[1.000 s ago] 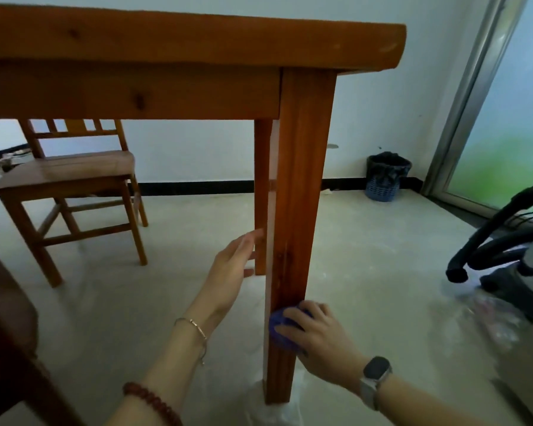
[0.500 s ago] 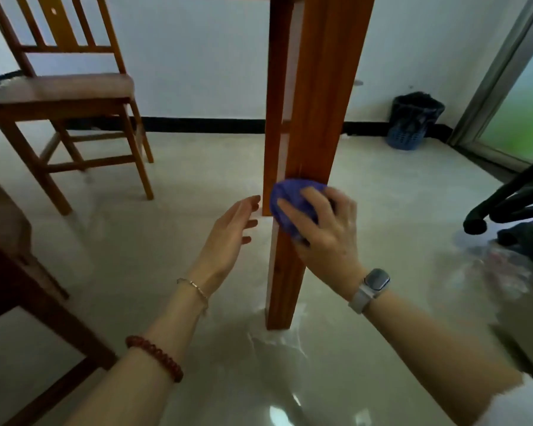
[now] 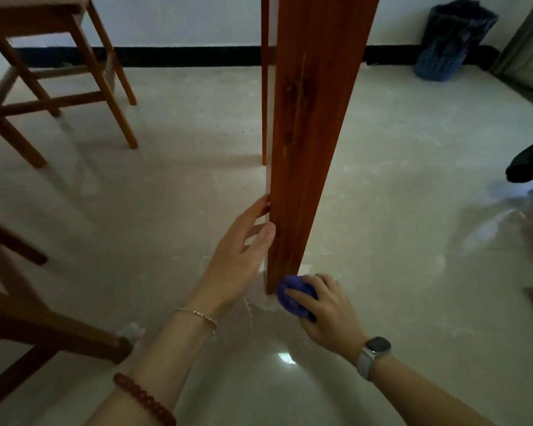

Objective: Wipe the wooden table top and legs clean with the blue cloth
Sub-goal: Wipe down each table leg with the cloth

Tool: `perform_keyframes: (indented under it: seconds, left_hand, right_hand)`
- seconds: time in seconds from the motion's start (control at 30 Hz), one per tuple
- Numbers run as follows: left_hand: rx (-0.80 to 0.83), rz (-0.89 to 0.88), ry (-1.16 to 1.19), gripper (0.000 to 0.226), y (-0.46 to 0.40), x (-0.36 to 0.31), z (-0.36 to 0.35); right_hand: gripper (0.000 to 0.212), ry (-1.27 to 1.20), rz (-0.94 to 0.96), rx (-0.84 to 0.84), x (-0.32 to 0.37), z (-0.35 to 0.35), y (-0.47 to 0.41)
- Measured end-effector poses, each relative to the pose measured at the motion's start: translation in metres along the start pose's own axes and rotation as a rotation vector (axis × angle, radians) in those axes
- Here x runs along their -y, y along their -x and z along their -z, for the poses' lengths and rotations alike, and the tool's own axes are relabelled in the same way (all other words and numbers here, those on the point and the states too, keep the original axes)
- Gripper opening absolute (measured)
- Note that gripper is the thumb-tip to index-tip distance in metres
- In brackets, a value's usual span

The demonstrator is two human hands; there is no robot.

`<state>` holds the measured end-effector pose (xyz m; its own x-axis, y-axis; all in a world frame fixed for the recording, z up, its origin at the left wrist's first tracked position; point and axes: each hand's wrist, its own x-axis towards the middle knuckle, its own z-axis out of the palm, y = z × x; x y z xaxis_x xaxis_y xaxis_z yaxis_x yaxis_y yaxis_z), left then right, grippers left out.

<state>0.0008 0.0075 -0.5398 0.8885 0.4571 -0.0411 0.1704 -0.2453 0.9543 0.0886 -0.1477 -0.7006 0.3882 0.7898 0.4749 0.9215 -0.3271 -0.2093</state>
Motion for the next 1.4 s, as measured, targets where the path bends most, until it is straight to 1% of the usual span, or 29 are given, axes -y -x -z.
perform_keyframes:
  seconds: [0.1,0.17,0.2,0.23,0.27,0.3,0.33,0.4,0.43,0.47,0.5,0.57,0.63,0.7,0.73,0.8,0.87,0.9,0.93,1.0,1.07,1.13,1.23,1.33,1.4]
  left_hand:
    - [-0.039,0.013,0.059,0.047,0.001,0.001,-0.005]
    - [-0.067,0.034,0.084,0.050,0.001,-0.001,-0.007]
    - [-0.076,0.042,0.106,0.050,0.002,-0.003,-0.006]
    - [-0.079,0.050,0.134,0.048,0.002,-0.004,-0.006]
    - [-0.075,0.055,0.162,0.045,0.003,-0.006,-0.005]
    - [-0.069,0.058,0.185,0.043,0.005,-0.007,-0.005]
    - [-0.061,0.059,0.201,0.042,0.006,-0.009,-0.004]
    - [-0.049,0.056,0.216,0.043,0.010,-0.014,-0.003]
    - [-0.044,0.051,0.222,0.043,0.011,-0.017,-0.002]
    - [-0.039,0.045,0.232,0.040,0.012,-0.020,-0.001]
    - [-0.034,0.044,0.248,0.038,0.012,-0.024,0.002]
    - [-0.031,0.050,0.283,0.038,0.011,-0.031,0.007]
    - [-0.045,0.052,0.281,0.047,0.010,-0.035,0.015]
    - [-0.088,0.047,0.269,0.059,0.010,-0.031,0.024]
    - [-0.118,0.056,0.268,0.061,0.010,-0.028,0.028]
    - [-0.189,0.099,0.255,0.053,0.009,-0.019,0.036]
    - [-0.244,0.145,0.218,0.046,0.008,-0.009,0.044]
    - [-0.267,0.157,0.201,0.042,0.007,-0.003,0.048]
    - [-0.297,0.162,0.184,0.038,0.006,0.002,0.052]
    - [-0.372,0.185,0.132,0.030,0.005,0.018,0.059]
    - [-0.416,0.227,0.045,0.031,0.005,0.036,0.066]
    - [-0.410,0.263,-0.038,0.033,0.007,0.056,0.072]
    - [-0.408,0.310,-0.134,0.035,0.014,0.083,0.081]
    - [-0.397,0.356,-0.225,0.036,0.024,0.100,0.090]
    - [-0.382,0.344,-0.285,0.036,0.029,0.106,0.093]
  right_hand:
    - [0.041,-0.151,-0.007,-0.305,0.011,0.055,-0.040]
    - [0.040,-0.159,-0.045,-0.507,0.014,0.082,-0.072]
    - [0.040,-0.144,-0.072,-0.577,0.015,0.089,-0.084]
    - [0.041,-0.113,-0.087,-0.604,0.018,0.090,-0.091]
    - [0.041,-0.061,-0.089,-0.581,0.021,0.087,-0.090]
    - [0.042,-0.001,-0.088,-0.509,0.025,0.081,-0.084]
    - [0.043,0.043,-0.089,-0.402,0.029,0.072,-0.074]
    - [0.043,0.081,-0.087,-0.205,0.034,0.063,-0.056]
    - [0.042,0.084,-0.085,-0.166,0.036,0.067,-0.053]
    - [0.041,0.077,-0.081,-0.179,0.038,0.079,-0.057]
    - [0.040,0.073,-0.070,-0.235,0.040,0.096,-0.067]
    - [0.042,0.087,-0.012,-0.404,0.048,0.139,-0.098]
    - [0.043,0.138,0.084,-0.571,0.060,0.185,-0.134]
    - [0.040,0.217,0.185,-0.708,0.074,0.224,-0.169]
    - [0.037,0.265,0.229,-0.761,0.082,0.238,-0.185]
    - [0.031,0.418,0.303,-0.803,0.094,0.252,-0.212]
    - [0.030,0.629,0.372,-0.742,0.102,0.250,-0.231]
    - [0.033,0.729,0.402,-0.677,0.104,0.244,-0.236]
    - [0.038,0.820,0.412,-0.573,0.106,0.235,-0.236]
    - [0.047,0.952,0.378,-0.249,0.109,0.205,-0.225]
    - [0.047,1.007,0.338,0.062,0.112,0.169,-0.202]
    - [0.037,1.044,0.337,0.275,0.113,0.130,-0.181]
    - [0.032,1.027,0.330,0.574,0.107,0.064,-0.154]
    - [0.029,0.942,0.300,0.764,0.103,0.007,-0.126]
    - [0.027,0.819,0.284,0.810,0.100,-0.015,-0.108]
